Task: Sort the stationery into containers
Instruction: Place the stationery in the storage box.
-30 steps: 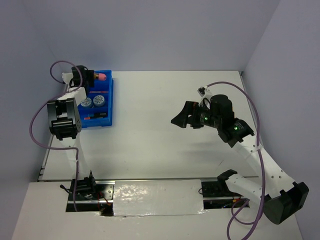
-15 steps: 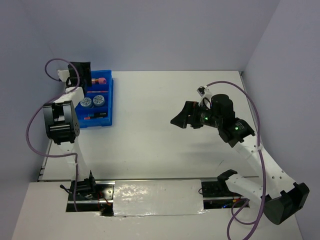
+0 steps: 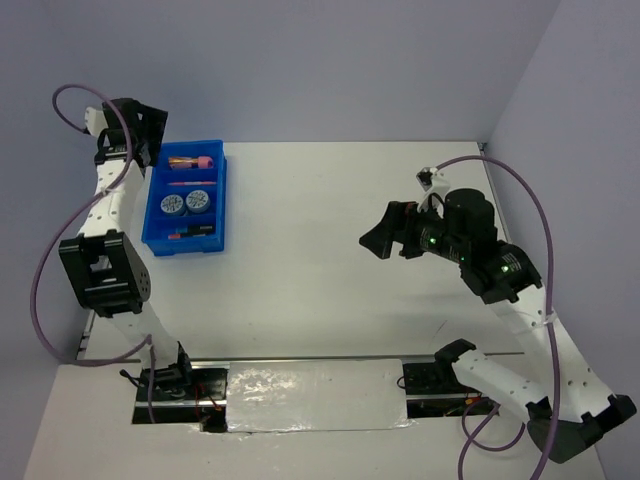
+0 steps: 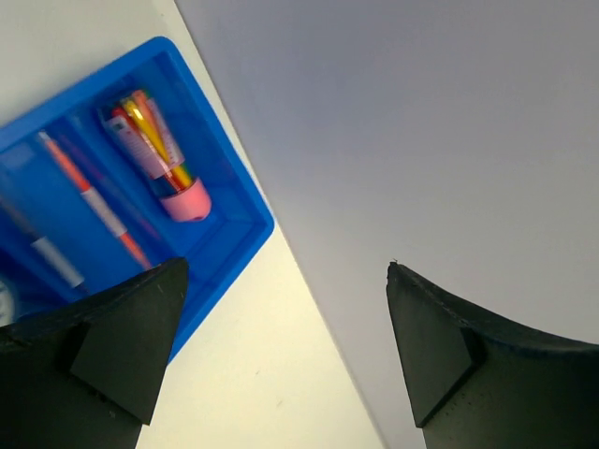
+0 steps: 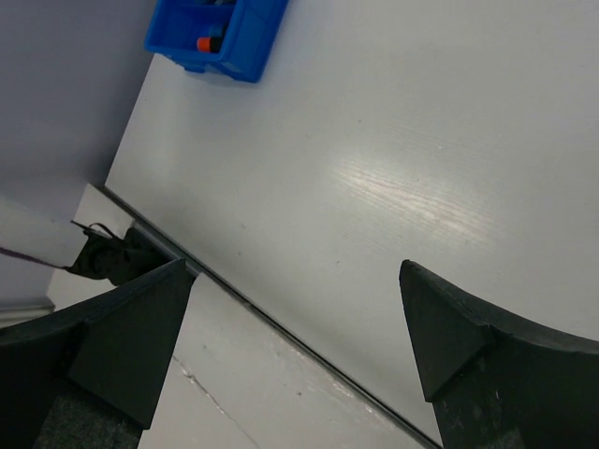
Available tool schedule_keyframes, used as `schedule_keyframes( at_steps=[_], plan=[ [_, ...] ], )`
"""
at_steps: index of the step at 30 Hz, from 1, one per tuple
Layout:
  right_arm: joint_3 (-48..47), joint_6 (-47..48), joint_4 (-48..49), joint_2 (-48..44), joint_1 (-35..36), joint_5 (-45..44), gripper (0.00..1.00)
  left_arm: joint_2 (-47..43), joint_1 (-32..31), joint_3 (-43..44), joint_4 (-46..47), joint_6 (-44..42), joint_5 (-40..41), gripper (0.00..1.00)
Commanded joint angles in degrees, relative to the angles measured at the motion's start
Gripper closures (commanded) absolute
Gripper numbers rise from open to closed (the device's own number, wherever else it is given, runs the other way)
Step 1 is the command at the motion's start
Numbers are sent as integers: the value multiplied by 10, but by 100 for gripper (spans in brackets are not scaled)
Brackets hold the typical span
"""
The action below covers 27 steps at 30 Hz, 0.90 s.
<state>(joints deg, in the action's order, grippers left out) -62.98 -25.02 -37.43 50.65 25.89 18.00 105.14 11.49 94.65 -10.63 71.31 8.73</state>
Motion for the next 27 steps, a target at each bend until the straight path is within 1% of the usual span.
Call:
schedule_keyframes(
  at_steps=[1, 3, 5, 6, 10, 12, 17, 22, 27],
  plan=[
    [-57, 34, -80, -20, 3, -55, 0, -62, 3, 36, -137, -85, 2, 1],
    [-84, 41, -109, -29, 2, -81, 0, -92, 6, 29, -178, -131, -11, 1],
    [-91, 46, -122, -37, 4, -89, 0, -109, 9, 23, -193, -149, -19, 1],
    [-93, 46, -128, -42, 3, -92, 0, -124, 10, 19, -195, -159, -41, 1],
    [-87, 44, -128, -63, 3, -85, 0, -130, 19, 18, -230, -201, -83, 1],
    [-79, 39, -124, -66, 4, -74, 0, -133, 19, 19, -251, -206, -83, 1],
    [-65, 41, -111, -73, 4, -67, 0, -162, 20, -19, -243, -200, -83, 1],
    [-65, 52, -114, -72, 3, -62, 0, -155, 20, -25, -257, -192, -99, 1],
    [-59, 60, -115, -67, 2, -59, 0, -171, 20, -53, -263, -187, -90, 1]
  ],
)
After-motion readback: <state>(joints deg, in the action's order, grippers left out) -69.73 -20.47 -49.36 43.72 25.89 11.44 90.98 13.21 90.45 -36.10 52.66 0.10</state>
